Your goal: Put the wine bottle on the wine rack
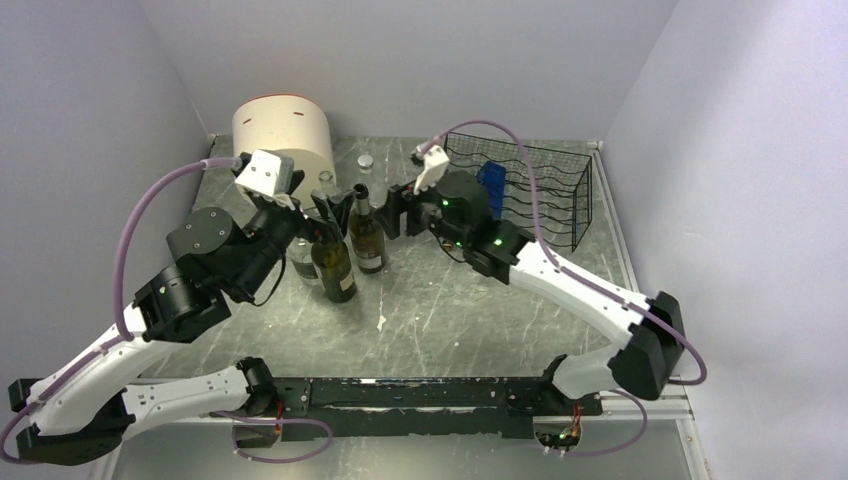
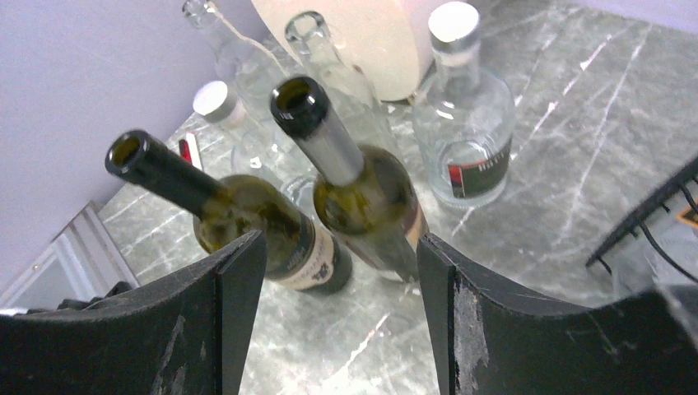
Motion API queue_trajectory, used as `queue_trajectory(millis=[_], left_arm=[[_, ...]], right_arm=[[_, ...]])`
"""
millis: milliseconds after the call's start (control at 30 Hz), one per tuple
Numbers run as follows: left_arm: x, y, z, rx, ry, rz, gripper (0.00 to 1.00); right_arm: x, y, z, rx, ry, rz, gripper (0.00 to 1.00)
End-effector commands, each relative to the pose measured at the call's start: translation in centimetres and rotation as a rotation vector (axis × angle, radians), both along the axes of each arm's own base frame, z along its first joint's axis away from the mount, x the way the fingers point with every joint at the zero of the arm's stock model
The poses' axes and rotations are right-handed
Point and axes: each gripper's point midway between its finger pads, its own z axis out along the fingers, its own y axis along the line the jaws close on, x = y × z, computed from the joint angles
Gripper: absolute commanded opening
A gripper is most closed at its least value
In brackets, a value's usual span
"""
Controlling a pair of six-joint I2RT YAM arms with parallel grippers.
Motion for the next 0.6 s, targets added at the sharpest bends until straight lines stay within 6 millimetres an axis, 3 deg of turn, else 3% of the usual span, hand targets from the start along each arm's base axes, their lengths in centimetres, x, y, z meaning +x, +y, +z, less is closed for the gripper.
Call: queue_trajectory(millis=[0,333,567], left_arm=[[-0.1,1.8,0.3,-0.012,-0.006,0.056,0.99],[-0.4,2.1,-0.6,-0.022,-0.004,0.049,0.98],[-0.5,2.0,-1.1,-0.019,0.007,0.040,0.98]], right_arm=[[1.7,1.5,1.1,-0.072,-0.070,-0.058,0.70],[3.8,5.1,-1.7,-0.196,-0.097,-0.053,0.59],[4.7,6.2,-1.4,-0.199,-0.160,-0.045,0.50]])
